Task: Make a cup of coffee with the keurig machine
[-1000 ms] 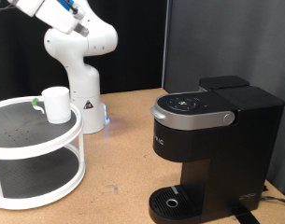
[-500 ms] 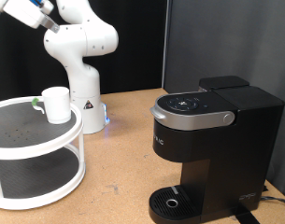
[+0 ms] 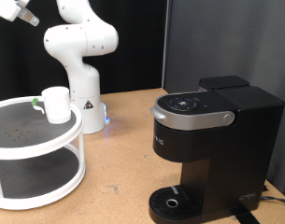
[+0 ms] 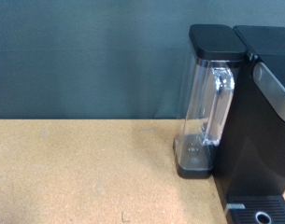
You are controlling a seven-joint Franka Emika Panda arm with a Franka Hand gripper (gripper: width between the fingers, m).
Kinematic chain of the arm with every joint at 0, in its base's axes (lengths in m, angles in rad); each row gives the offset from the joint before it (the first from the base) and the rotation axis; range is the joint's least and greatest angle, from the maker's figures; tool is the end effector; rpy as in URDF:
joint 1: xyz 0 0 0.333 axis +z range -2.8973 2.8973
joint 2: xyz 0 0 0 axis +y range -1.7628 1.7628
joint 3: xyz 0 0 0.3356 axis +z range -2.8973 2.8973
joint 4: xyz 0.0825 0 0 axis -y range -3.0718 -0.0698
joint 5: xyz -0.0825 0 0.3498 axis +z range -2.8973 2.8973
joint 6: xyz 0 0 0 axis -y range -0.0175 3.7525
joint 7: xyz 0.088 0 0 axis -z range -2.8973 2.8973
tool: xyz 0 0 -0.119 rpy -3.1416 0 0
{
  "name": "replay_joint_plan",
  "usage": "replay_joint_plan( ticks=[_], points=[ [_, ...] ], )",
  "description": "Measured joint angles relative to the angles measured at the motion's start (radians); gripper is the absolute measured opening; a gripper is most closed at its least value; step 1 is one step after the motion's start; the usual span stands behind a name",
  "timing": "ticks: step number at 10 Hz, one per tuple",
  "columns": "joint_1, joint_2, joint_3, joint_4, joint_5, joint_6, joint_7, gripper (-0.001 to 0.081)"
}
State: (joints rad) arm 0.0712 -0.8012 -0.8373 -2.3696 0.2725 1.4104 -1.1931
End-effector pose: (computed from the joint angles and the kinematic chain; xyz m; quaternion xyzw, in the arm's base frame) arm 0.1897 -0.2176 0.5203 -0.8442 -0.3128 -0.2056 0.3835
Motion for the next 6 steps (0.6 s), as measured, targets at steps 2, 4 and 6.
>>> replay_joint_plan(
  ticks=[2,4,6],
  points=[
    [-0.002,0.011,-0.005,0.004,-0.019,-0.004,0.017,0.0000],
    [0.003,0.039,-0.010,0.009,-0.026,-0.018,0.017,0.0000],
    [0.015,0.053,-0.023,0.013,-0.026,-0.026,-0.004,0.0000]
  ],
)
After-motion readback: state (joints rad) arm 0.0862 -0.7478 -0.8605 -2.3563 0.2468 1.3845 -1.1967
